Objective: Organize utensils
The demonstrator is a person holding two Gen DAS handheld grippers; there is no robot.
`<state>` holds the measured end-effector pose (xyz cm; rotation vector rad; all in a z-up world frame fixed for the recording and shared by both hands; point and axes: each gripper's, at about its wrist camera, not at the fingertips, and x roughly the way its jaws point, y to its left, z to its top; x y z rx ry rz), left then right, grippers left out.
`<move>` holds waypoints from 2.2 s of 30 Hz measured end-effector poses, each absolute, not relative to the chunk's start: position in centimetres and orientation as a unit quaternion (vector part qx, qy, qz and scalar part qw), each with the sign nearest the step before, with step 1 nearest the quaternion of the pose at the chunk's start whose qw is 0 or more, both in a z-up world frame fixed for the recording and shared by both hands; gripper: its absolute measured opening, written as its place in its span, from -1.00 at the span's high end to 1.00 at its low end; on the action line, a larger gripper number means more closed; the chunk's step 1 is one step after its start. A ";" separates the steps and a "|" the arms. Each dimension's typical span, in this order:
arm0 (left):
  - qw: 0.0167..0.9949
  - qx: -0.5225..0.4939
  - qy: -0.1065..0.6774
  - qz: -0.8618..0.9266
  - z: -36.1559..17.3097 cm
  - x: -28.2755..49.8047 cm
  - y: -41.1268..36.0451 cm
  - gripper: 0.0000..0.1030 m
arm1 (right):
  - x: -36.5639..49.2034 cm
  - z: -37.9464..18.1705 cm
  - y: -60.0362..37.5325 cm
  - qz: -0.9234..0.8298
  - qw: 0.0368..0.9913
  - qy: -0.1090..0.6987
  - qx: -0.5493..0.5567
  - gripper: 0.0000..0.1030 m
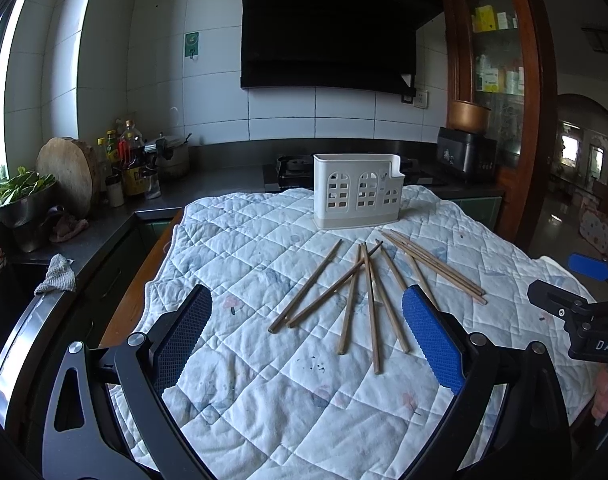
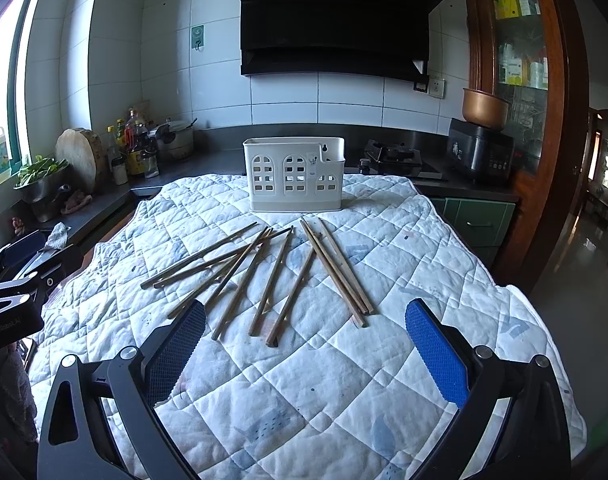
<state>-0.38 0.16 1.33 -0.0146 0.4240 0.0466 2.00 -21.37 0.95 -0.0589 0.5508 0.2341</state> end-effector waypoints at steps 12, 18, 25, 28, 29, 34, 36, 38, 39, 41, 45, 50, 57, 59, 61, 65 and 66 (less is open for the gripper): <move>0.977 -0.006 0.210 0.023 1.1 -0.3 -0.1 -0.86 | 2.2 1.0 -21.2 0.116 0.955 0.272 -0.027 -0.88; 0.977 -0.004 0.211 0.023 1.2 -0.1 -0.3 -0.86 | 2.4 1.0 -21.0 0.118 0.955 0.272 -0.028 -0.88; 0.977 -0.004 0.213 0.023 1.3 0.1 -0.4 -0.86 | 2.3 0.9 -21.1 0.117 0.955 0.272 -0.028 -0.88; 0.977 -0.004 0.212 0.023 1.3 0.1 -0.4 -0.86 | 2.4 0.9 -21.0 0.118 0.954 0.273 -0.028 -0.88; 0.977 -0.004 0.213 0.023 1.3 0.1 -0.4 -0.86 | 2.5 0.9 -20.9 0.118 0.954 0.274 -0.028 -0.88; 0.977 -0.003 0.214 0.022 1.3 0.2 -0.5 -0.86 | 2.5 0.9 -21.0 0.118 0.954 0.273 -0.027 -0.88; 0.977 -0.003 0.214 0.022 1.2 0.2 -0.5 -0.86 | 2.5 0.9 -21.0 0.118 0.954 0.273 -0.028 -0.88; 0.977 -0.002 0.214 0.022 1.2 0.3 -0.6 -0.86 | 2.6 0.7 -21.0 0.118 0.954 0.275 -0.028 -0.88; 0.977 -0.002 0.214 0.022 1.2 0.3 -0.6 -0.86 | 2.7 0.6 -20.9 0.119 0.954 0.275 -0.028 -0.88; 0.976 -0.002 0.215 0.023 1.2 0.4 -0.6 -0.86 | 2.8 0.6 -20.9 0.119 0.953 0.276 -0.028 -0.88; 0.976 -0.003 0.218 0.023 0.9 0.8 -0.5 -0.86 | 3.0 0.4 -20.8 0.121 0.952 0.279 -0.026 -0.88; 0.975 -0.004 0.223 0.024 0.8 1.6 -0.1 -0.86 | 3.7 0.2 -21.0 0.125 0.951 0.282 -0.026 -0.88; 0.973 0.000 0.227 0.032 0.9 2.6 0.5 -0.85 | 4.8 0.1 -21.0 0.135 0.950 0.281 -0.030 -0.88; 0.973 -0.006 0.230 0.030 1.0 2.9 1.0 -0.85 | 5.1 0.0 -21.1 0.141 0.949 0.282 -0.032 -0.88; 0.971 -0.011 0.235 0.028 0.9 3.3 1.5 -0.85 | 5.5 -0.2 -21.3 0.142 0.948 0.283 -0.033 -0.88; 0.968 -0.014 0.250 0.025 0.7 4.2 2.3 -0.85 | 6.6 -0.7 -21.8 0.147 0.944 0.294 -0.034 -0.88; 0.967 -0.013 0.254 0.025 0.6 4.4 2.5 -0.85 | 6.8 -0.9 -21.9 0.146 0.943 0.296 -0.034 -0.88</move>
